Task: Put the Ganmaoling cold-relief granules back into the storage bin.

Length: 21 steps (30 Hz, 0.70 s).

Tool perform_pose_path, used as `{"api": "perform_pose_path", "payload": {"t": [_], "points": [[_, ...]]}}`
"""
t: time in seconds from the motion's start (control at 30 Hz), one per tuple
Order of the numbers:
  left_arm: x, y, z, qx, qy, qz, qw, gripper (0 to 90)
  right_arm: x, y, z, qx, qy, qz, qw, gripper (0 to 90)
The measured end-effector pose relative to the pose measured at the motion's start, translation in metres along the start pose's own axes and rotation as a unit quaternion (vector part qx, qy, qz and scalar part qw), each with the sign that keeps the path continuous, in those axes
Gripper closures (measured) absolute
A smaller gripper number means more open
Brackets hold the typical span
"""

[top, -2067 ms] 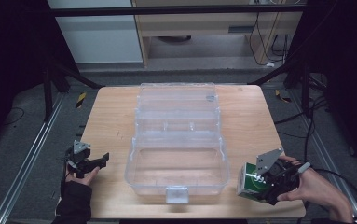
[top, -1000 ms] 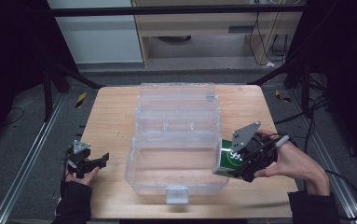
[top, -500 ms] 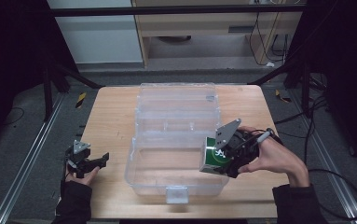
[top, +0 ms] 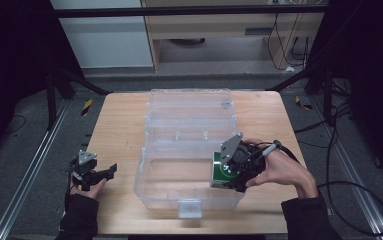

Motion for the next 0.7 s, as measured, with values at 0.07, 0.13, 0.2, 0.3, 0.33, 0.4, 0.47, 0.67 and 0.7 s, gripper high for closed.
{"api": "perform_pose_path", "payload": {"t": [0.07,0.13,0.2,0.3,0.33,0.4,0.47,0.67,0.7], "points": [[0.000,0.000,0.000,-0.001,0.000,0.000,1.0000,19.9,0.000,0.001,0.003,0.003,0.004,-0.001,1.0000,16.1],[0.000,0.000,0.000,-0.001,0.000,-0.001,1.0000,19.9,0.000,0.001,0.007,0.009,0.005,-0.003,0.9999,16.2],[0.000,0.000,0.000,-0.001,0.000,-0.001,1.0000,19.9,-0.001,0.000,0.009,0.009,0.005,-0.002,0.9999,16.2],[0.000,0.000,0.000,-0.001,0.000,0.000,1.0000,19.9,-0.001,-0.004,0.012,0.008,0.010,0.005,0.9999,16.2],[0.000,0.000,0.000,0.000,0.000,0.000,1.0000,19.9,-0.001,-0.005,0.013,0.009,0.010,0.005,0.9999,16.2],[0.000,0.000,0.000,0.000,0.000,0.000,1.0000,19.9,-0.001,-0.007,0.016,0.010,0.012,0.006,0.9999,16.2],[0.000,0.000,0.000,-0.001,0.000,0.000,1.0000,19.9,0.000,-0.007,0.018,0.016,0.011,0.000,0.9998,16.2],[0.001,0.000,0.000,-0.001,0.000,-0.001,1.0000,19.9,-0.001,-0.009,0.027,0.017,0.021,0.008,0.9996,16.2],[0.001,0.000,0.000,-0.001,0.000,-0.001,1.0000,20.0,-0.002,-0.010,0.029,0.018,0.021,0.009,0.9996,16.2]]}}
Point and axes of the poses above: each handheld gripper's, and its own axes: z roughly forward along the jaws, y roughly out of its top, x roughly to its left, the point moved 4 cm from there along z, roughly forward along the jaws, and after that the axes turned 9 degrees about y, right-handed, at the moved point
